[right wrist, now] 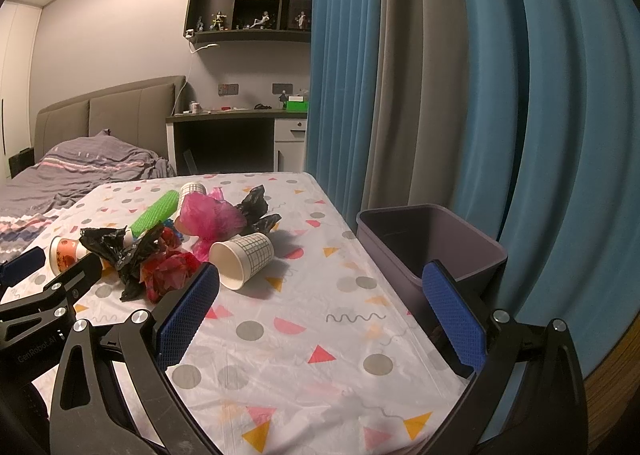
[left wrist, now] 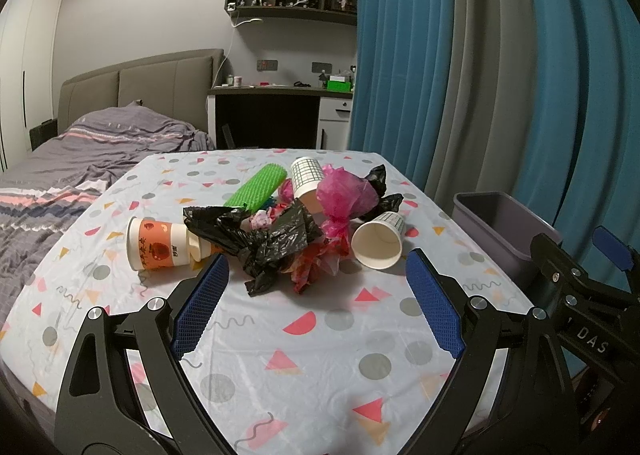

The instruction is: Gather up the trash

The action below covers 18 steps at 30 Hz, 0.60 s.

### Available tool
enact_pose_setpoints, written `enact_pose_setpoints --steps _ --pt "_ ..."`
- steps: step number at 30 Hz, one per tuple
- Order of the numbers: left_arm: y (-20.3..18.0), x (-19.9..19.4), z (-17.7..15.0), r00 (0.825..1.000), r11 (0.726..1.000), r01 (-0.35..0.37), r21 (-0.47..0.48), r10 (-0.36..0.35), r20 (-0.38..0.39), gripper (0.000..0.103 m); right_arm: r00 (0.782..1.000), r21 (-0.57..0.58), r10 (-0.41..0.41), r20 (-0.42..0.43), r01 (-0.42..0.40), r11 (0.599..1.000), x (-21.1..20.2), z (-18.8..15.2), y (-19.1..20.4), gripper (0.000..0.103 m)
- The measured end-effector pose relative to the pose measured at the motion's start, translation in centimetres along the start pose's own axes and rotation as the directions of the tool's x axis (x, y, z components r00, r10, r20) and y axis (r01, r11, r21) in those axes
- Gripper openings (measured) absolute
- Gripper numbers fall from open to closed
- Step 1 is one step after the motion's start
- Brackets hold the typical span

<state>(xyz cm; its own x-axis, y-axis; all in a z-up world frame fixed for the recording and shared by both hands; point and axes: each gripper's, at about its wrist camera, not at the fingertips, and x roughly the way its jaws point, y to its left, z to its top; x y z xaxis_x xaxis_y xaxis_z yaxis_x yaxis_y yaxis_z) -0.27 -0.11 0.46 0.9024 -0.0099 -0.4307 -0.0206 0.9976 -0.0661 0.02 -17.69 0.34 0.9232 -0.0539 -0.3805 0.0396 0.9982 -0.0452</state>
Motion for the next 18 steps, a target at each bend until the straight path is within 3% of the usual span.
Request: enact_pose_setpoints --steps 18 --pt "-0.33 -0.14 -0.15 1.0 1.0 0.004 -0.004 -0.004 -0.003 0.089 1.0 0.003 0.001 0.003 -0.001 1.0 -0.06 0.29 -0.2 0.098"
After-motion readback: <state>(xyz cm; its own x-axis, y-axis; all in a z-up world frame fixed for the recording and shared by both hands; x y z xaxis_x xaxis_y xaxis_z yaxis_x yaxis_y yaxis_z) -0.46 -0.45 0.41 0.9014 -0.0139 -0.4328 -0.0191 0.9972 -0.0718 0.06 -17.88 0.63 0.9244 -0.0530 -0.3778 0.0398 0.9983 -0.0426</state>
